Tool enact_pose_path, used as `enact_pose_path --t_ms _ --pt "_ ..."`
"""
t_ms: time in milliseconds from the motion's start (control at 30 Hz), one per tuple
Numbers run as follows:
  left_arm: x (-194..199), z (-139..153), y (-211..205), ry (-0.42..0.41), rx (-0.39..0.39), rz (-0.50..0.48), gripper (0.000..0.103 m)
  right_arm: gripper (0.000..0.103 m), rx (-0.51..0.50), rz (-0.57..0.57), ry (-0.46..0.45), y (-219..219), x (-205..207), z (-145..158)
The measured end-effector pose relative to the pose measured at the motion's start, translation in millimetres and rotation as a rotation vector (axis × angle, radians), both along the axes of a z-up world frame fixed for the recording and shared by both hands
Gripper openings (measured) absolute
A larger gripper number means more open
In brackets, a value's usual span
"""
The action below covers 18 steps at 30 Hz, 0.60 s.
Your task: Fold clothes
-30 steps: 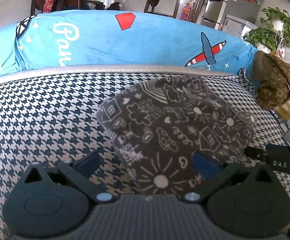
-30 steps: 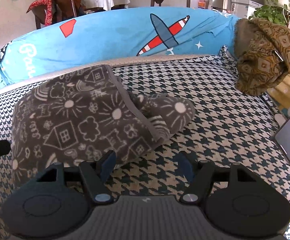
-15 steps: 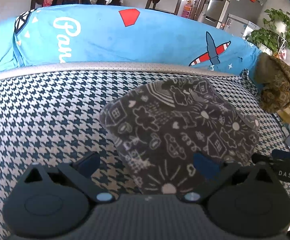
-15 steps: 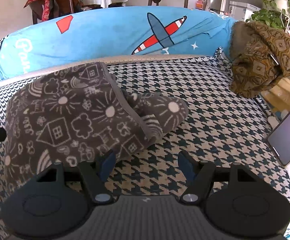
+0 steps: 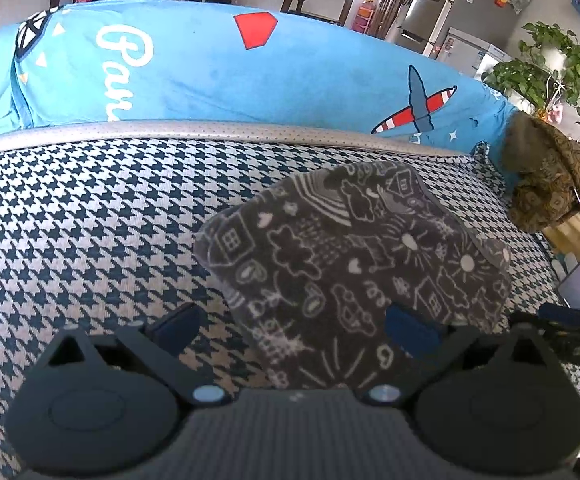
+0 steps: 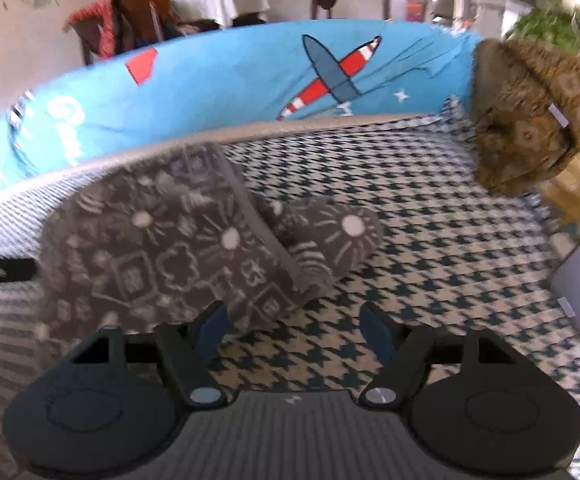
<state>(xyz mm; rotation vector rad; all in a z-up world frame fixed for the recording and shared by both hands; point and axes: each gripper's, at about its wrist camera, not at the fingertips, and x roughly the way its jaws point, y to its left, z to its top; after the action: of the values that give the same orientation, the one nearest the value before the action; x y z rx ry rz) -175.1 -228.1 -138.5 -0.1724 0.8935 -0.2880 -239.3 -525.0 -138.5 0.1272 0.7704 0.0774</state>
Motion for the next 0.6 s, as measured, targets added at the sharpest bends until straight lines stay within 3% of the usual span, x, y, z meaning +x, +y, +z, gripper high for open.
enact_pose_path --t_ms 100,300,433,600 --pt "6.7 -2.3 5.4 0.024 -0.029 -0.004 0.103 0.078 0.095 0.028 -0.013 -13.1 -2.5 2.0" --pt "21.5 -10.6 12.0 0.066 -0.092 -0.008 0.103 0.079 0.137 0.044 0.028 -21.4 3.8 -9.4" --pt "31.1 -18.6 17.5 0.101 -0.148 -0.009 0.103 0.08 0.238 0.009 0.08 -29.3 15.6 -22.2" --pt "40.7 -29.5 19.0 0.12 -0.154 -0.012 0.103 0.081 0.33 -0.029 0.097 -35.3 28.1 -32.8"
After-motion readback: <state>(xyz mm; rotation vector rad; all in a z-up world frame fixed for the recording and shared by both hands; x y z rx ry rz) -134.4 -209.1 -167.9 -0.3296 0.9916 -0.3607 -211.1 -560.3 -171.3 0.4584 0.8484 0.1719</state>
